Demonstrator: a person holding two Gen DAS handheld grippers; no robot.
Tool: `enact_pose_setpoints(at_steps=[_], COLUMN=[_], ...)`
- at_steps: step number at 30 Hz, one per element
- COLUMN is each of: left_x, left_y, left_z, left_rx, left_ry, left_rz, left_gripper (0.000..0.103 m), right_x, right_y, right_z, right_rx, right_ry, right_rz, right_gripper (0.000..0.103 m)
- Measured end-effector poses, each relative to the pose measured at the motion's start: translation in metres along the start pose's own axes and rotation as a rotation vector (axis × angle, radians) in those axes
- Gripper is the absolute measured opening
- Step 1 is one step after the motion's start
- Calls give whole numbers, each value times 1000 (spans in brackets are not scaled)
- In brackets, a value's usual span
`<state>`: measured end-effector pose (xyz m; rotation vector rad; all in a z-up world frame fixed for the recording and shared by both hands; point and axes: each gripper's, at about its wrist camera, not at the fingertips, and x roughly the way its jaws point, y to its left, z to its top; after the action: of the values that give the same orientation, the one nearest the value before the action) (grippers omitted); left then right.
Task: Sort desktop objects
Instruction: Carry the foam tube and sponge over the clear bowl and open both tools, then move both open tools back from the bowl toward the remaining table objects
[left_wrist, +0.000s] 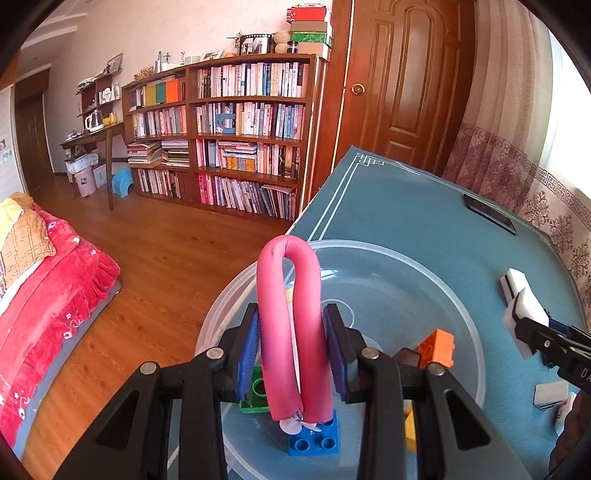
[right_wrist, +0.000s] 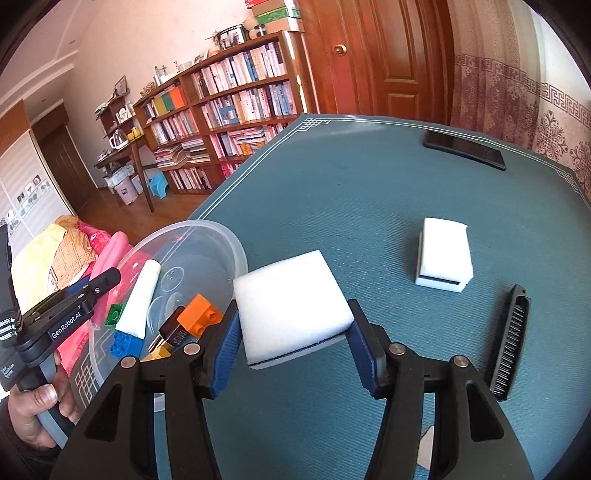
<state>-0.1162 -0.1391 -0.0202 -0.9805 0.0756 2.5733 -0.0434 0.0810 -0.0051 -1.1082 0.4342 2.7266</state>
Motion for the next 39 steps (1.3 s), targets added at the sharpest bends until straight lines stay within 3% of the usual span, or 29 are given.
enact_pose_setpoints(at_steps=[19, 21, 22, 23, 24, 31, 39], left_x=[6, 6, 7, 7, 6, 4, 2], left_y=[17, 17, 17, 17, 17, 14, 14], left_z=[-1, 0, 1, 1, 2, 3, 2], left_rx=[-16, -19, -23, -29, -36, -34, -34], left_ry=[25, 29, 33, 33, 25, 14, 15], left_rz=[-3, -7, -13, -18, -22, -22, -13], left_gripper=[39, 43, 58, 79, 86, 88, 88], right_x=[41, 43, 42, 42, 42, 40, 30], right_y=[65, 65, 64, 64, 65, 63, 60], right_z=[16, 15, 15, 15, 16, 12, 9], right_rx=[-123, -119, -117, -118, -119, -110, -90], right_ry=[40, 46, 45, 41, 41, 44, 54], right_rz=[95, 99, 98, 96, 94, 104, 180], right_gripper=[59, 60, 60, 61, 61, 62, 62])
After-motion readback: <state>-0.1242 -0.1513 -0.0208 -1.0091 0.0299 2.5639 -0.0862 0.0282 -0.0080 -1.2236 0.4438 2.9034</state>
